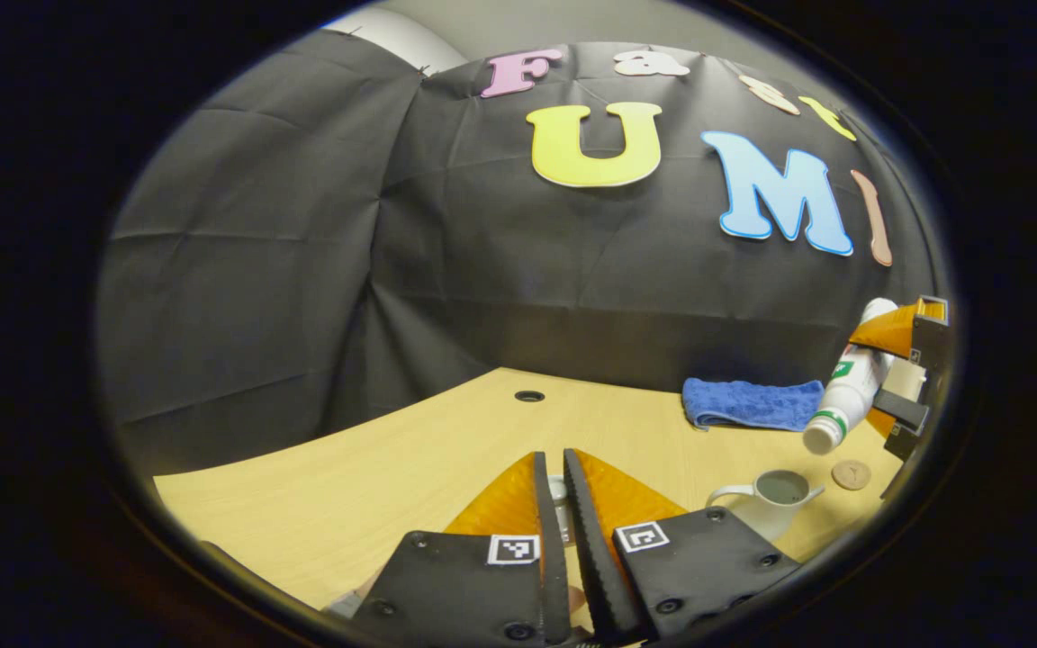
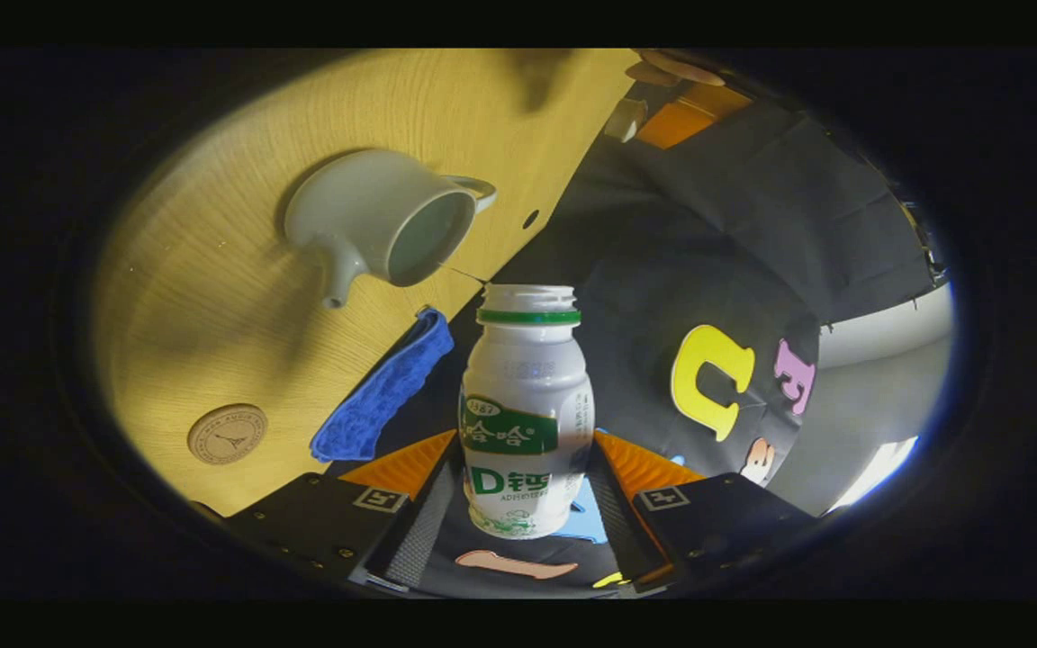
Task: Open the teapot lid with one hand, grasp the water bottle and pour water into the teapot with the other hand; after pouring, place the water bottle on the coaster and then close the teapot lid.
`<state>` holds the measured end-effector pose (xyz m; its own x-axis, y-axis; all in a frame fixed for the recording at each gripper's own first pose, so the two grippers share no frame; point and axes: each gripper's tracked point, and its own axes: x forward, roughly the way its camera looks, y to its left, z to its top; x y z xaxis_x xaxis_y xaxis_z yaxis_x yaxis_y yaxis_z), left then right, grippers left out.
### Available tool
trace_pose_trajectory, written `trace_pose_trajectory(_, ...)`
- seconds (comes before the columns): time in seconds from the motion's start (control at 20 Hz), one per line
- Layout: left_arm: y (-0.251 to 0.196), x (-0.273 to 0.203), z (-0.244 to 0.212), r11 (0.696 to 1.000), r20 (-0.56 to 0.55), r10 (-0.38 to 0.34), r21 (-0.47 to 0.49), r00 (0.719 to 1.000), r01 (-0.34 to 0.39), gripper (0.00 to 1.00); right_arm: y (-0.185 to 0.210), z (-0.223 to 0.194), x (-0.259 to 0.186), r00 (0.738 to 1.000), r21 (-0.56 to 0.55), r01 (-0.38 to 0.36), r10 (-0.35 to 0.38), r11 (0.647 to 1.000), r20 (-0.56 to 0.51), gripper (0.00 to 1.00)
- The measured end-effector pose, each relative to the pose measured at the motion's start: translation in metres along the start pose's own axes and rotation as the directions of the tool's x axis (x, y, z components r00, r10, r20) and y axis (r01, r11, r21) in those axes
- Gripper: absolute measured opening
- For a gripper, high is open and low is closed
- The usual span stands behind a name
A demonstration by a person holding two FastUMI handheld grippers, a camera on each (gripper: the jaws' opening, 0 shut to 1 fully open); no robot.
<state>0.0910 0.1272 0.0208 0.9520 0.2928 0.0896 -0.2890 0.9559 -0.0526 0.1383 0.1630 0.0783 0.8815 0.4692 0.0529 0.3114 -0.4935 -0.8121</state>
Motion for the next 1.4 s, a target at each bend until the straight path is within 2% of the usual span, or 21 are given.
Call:
trace_pose_trajectory(0.45, 0.0, 0.0, -0.001, 1.0, -0.001, -0.002, 0.004, 1.0, 0.002, 0.17, -0.018, -0.002, 0.0, 0.999, -0.034, 0.048, -0.047, 0.998, 0.011, 0.78)
trace_pose_trajectory(0.6, 0.0, 0.0, -0.001, 1.0, 0.0, -0.001, 0.005, 1.0, 0.001, 0.17, 0.004, 0.003, -0.001, 1.0, 0.079, -0.007, 0.006, 0.997, 0.009, 0.78)
trace_pose_trajectory(0.8, 0.0, 0.0, 0.0, 1.0, 0.0, 0.0, 0.009, 1.0, 0.0, 0.17, 0.034, 0.013, -0.006, 0.997, 0.254, -0.076, 0.075, 0.964, 0.017, 0.78)
trace_pose_trajectory(0.9, 0.001, 0.0, 0.001, 1.0, 0.003, 0.004, 0.008, 1.0, -0.004, 0.17, 0.042, 0.015, -0.007, 0.995, 0.358, -0.092, 0.094, 0.929, 0.011, 0.76)
trace_pose_trajectory(1.05, 0.0, 0.0, 0.0, 1.0, 0.004, 0.002, 0.003, 1.0, -0.002, 0.17, 0.049, 0.015, -0.013, 0.992, 0.516, -0.109, 0.125, 0.85, 0.004, 0.78)
trace_pose_trajectory(1.15, 0.0, 0.001, -0.001, 1.0, 0.001, 0.0, 0.007, 1.0, 0.0, 0.48, 0.045, 0.013, -0.017, 0.992, 0.594, -0.099, 0.126, 0.798, -0.004, 0.78)
trace_pose_trajectory(1.2, 0.0, 0.001, -0.001, 1.0, 0.0, 0.0, 0.009, 1.0, 0.0, 0.17, 0.042, 0.011, -0.019, 0.992, 0.624, -0.093, 0.124, 0.776, -0.007, 0.78)
trace_pose_trajectory(1.3, 0.0, 0.0, -0.001, 1.0, 0.001, -0.002, 0.009, 1.0, 0.002, 0.17, 0.04, 0.006, -0.022, 0.992, 0.685, -0.082, 0.129, 0.724, -0.017, 0.78)
trace_pose_trajectory(1.4, 0.0, 0.0, 0.0, 1.0, 0.003, -0.005, 0.005, 1.0, 0.005, 0.17, 0.042, 0.001, -0.023, 0.988, 0.765, -0.081, 0.151, 0.639, -0.022, 0.78)
